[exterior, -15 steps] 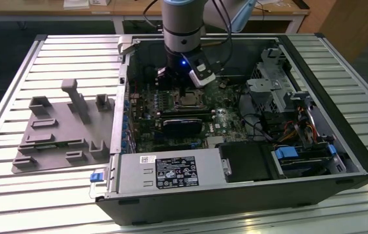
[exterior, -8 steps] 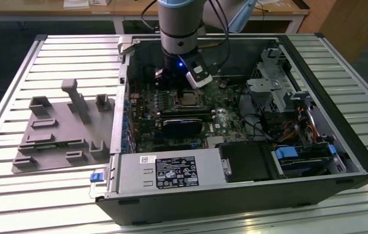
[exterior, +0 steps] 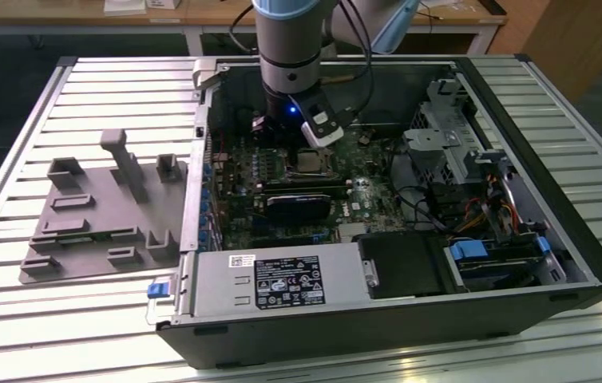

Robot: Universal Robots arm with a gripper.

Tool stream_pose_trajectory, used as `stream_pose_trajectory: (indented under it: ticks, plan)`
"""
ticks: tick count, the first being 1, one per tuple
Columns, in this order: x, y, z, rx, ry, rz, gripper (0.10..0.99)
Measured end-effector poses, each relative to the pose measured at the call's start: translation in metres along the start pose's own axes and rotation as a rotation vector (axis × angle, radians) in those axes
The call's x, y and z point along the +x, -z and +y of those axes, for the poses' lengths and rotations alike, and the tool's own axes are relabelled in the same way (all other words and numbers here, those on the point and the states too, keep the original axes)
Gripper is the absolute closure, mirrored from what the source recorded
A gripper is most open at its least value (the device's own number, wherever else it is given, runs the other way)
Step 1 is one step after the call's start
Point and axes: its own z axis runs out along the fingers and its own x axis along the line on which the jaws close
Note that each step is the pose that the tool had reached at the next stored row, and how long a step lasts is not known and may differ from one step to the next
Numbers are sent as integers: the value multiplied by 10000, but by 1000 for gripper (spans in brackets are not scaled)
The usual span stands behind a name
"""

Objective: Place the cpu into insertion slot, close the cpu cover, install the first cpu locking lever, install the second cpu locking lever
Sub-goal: 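Close the cpu cover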

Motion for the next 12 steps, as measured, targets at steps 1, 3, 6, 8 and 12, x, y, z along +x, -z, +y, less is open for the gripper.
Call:
stream_pose_trajectory:
  ticks: [1, 3, 6, 8, 12]
  plan:
    - [1, -6, -1, 0, -1, 0, 984]
    - [4, -24, -3, 1, -3, 0, 984]
    - [5, -31, -4, 1, -3, 0, 984]
    - [5, -32, -4, 2, -3, 1, 984]
    - [-1, -34, -3, 0, -3, 0, 984]
